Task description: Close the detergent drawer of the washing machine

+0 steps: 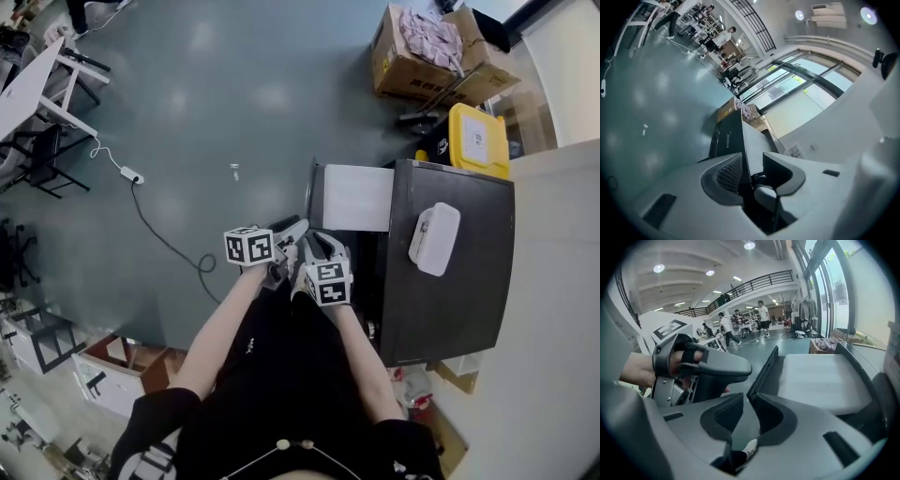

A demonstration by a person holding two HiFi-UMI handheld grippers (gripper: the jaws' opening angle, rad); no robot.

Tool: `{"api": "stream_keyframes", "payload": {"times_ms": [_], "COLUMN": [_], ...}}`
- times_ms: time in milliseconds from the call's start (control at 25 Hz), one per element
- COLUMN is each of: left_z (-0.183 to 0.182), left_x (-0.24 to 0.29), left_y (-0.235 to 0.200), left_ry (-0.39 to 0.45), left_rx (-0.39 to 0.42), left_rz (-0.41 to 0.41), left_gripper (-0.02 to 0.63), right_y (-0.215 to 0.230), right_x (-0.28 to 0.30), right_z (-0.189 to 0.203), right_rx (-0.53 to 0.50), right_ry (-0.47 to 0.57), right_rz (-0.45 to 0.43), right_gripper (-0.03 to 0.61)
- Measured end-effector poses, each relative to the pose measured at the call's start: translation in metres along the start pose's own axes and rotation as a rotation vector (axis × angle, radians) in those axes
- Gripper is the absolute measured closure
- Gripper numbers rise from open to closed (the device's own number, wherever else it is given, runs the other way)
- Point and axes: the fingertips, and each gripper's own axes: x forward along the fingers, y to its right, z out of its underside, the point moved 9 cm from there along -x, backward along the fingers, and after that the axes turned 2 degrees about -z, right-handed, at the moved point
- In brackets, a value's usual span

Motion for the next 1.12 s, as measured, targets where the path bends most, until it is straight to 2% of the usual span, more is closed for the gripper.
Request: {"api": "stream_keyframes", "payload": {"times_ms": [240, 480, 720, 1120], "left_z": [-0.009, -0.012, -0.014, -0.016], "left_x": [0.015, 0.025, 0.026, 0.024], "left_y": [-0.007, -0.005, 0.003, 0.013], "left_ry": [-0.067, -0.098, -0.09, -0.107], "left_rx": [0.021, 0.049, 0.035, 0.078], "left_rz": [-0.006, -0.007, 0.032, 0.048], "left_gripper": [0.476, 0.502, 0.508, 0.509], "right_y": [-0.003, -0.003, 0.001, 0.001], "right_x": [0.012, 0.018, 0.019, 0.002], "right_z": [-0.001, -0.006, -0.004, -0.013], "right_rx": [-0.011, -0.032, -0.025, 0.011], "right_ry": [0.0, -0.026, -0.024, -0.018], "right_rz": [0.012, 0.011, 0.005, 0.003], "right_gripper": [0.506, 0.522, 0.529, 0.531]}}
